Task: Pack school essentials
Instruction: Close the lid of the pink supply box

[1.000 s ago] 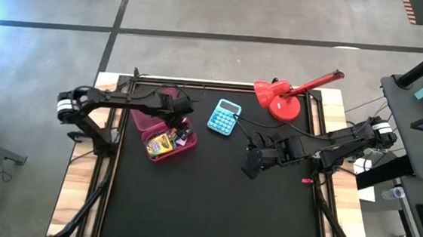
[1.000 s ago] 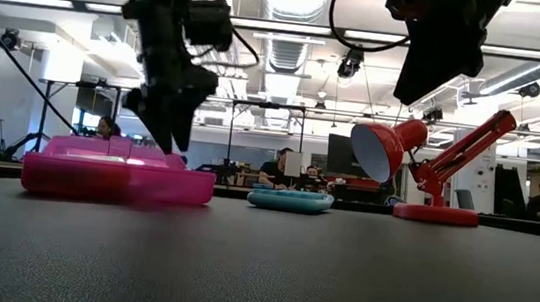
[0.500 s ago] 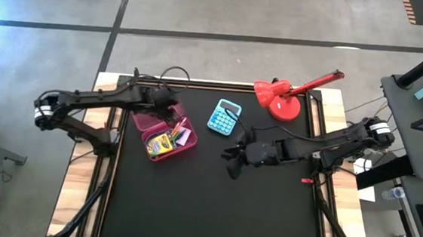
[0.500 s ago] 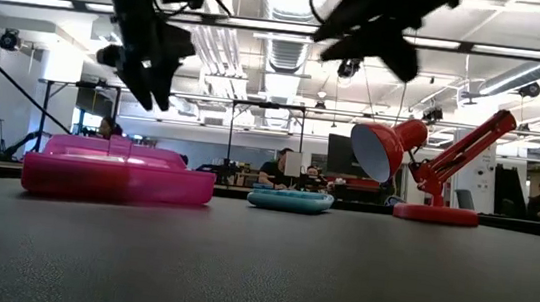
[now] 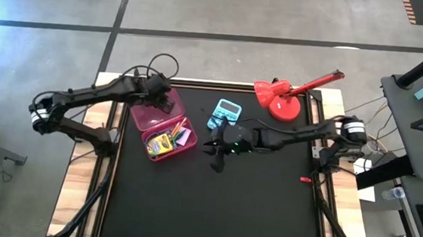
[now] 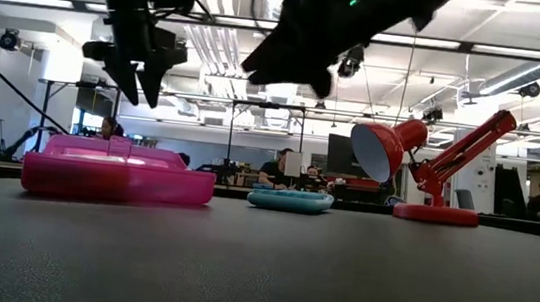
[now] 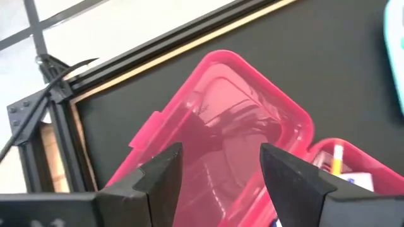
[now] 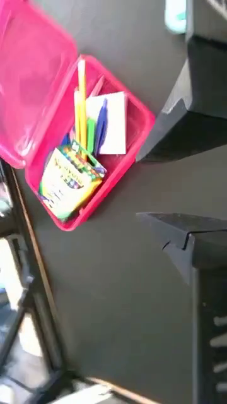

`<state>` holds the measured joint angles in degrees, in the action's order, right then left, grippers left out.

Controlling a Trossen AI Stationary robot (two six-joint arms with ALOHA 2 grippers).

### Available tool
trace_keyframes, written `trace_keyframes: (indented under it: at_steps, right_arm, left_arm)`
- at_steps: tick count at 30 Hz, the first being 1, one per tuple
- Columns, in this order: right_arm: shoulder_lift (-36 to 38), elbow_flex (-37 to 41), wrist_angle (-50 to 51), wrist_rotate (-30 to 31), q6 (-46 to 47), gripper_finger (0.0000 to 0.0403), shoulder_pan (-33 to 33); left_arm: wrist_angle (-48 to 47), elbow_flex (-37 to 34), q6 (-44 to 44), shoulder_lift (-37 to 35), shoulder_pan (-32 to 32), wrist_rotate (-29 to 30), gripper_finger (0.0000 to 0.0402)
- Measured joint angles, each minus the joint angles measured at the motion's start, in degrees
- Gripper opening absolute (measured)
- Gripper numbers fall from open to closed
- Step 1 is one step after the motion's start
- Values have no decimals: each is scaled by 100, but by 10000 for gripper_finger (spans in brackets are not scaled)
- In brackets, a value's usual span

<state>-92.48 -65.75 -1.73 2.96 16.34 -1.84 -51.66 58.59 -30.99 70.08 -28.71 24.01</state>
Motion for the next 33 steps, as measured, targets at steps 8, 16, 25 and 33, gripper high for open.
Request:
trace_keyframes:
  at_steps: [8,16,25,33]
  right_arm:
    - [-1049,-753,266,-798,-1911,136,501]
    - [-1887,-1372,231,-812,-3452,115,648]
    - [-2613,-1907,321,-1073,-3476,105,900]
    - [-2718,-2040,793,-1391,-3410,91,971]
  left_arm:
    - [-7,-2,45,0,-249,-4,193]
    - [22,-2,291,2,-284,-7,193]
    - [17,-2,198,2,-284,-125,193]
    - [20,-2,134,0,-284,-255,193]
